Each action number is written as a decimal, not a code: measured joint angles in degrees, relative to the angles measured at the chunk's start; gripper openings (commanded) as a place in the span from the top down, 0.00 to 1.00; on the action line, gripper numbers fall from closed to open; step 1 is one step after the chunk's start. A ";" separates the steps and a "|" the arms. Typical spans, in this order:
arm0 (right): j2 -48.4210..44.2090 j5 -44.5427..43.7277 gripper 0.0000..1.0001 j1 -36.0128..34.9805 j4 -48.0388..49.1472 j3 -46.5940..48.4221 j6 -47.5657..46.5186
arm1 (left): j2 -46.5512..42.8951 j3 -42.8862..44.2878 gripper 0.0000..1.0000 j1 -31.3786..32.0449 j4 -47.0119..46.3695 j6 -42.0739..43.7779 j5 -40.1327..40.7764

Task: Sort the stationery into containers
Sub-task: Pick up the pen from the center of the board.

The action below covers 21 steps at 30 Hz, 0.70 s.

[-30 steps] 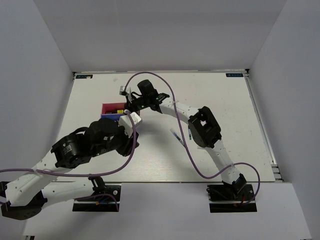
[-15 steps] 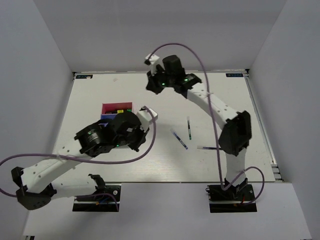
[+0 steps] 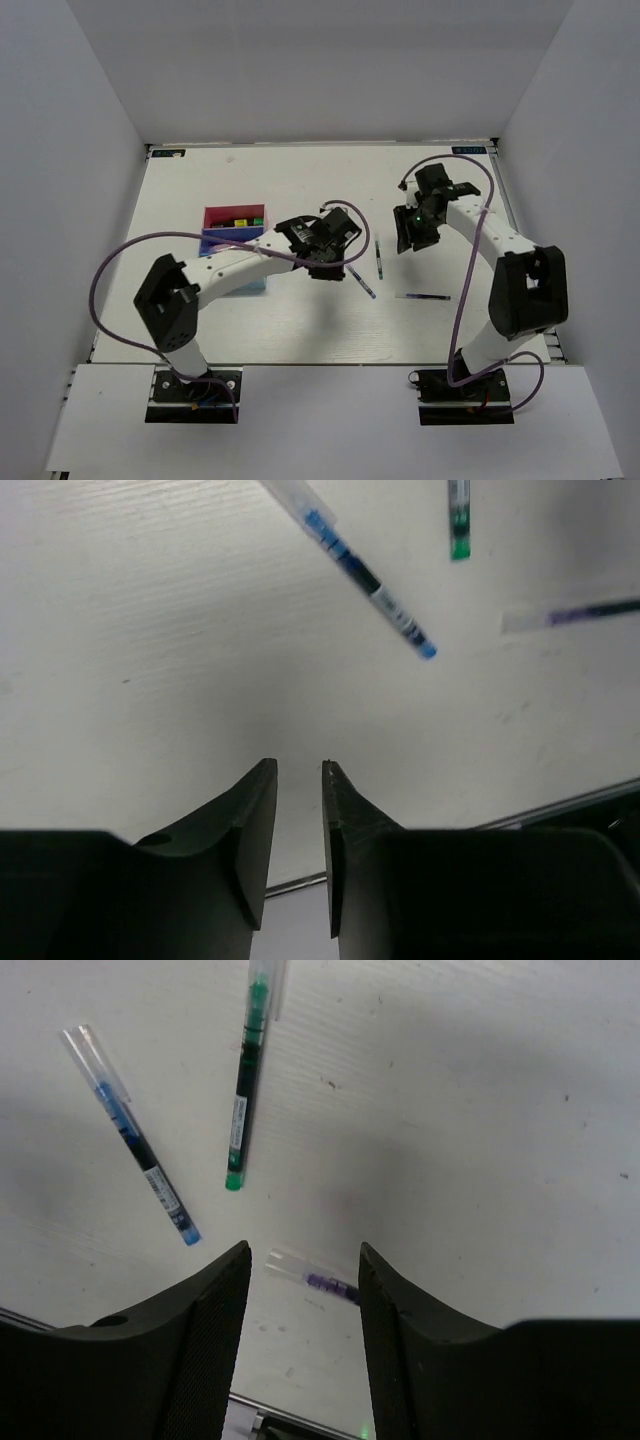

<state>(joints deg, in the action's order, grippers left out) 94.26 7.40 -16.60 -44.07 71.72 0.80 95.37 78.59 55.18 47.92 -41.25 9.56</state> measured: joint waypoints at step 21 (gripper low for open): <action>-14.97 12.33 0.45 13.33 4.55 -9.25 4.85 | 24.68 22.56 0.49 -2.91 9.75 -35.52 1.16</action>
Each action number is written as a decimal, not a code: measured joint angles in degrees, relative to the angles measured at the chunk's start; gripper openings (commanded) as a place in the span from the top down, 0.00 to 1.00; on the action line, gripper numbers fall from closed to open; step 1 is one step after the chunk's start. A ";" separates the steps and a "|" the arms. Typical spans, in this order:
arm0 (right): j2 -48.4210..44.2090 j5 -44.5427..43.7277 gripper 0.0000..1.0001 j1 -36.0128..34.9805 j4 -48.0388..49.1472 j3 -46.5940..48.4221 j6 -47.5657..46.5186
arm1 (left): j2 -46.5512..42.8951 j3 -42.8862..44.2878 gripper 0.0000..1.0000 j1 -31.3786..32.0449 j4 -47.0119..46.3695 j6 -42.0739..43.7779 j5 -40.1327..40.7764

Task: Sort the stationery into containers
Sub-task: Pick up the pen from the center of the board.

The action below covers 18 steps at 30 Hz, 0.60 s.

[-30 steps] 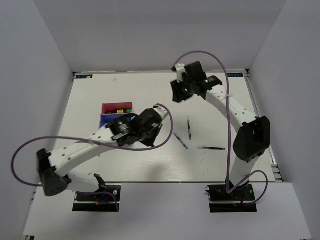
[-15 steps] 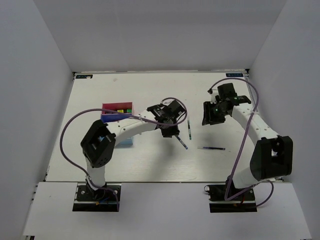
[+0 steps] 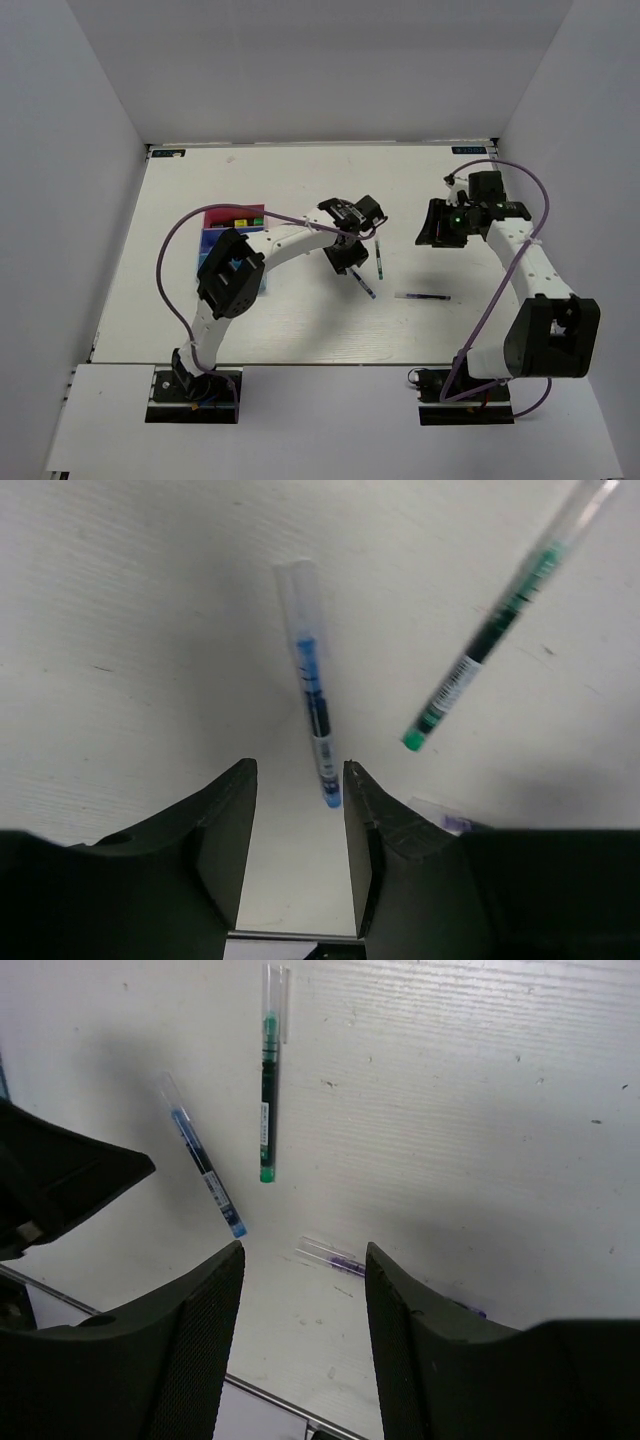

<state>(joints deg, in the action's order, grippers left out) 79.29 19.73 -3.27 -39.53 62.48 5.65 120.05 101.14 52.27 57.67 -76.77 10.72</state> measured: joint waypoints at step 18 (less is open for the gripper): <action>-2.75 9.77 0.45 8.61 0.59 -1.33 0.44 | 11.76 10.43 0.53 -0.11 7.76 -4.96 0.28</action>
<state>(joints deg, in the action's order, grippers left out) 76.53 29.50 5.34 -38.94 61.14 6.09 131.81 111.57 52.16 65.43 -81.73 11.00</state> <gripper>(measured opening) 0.551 0.484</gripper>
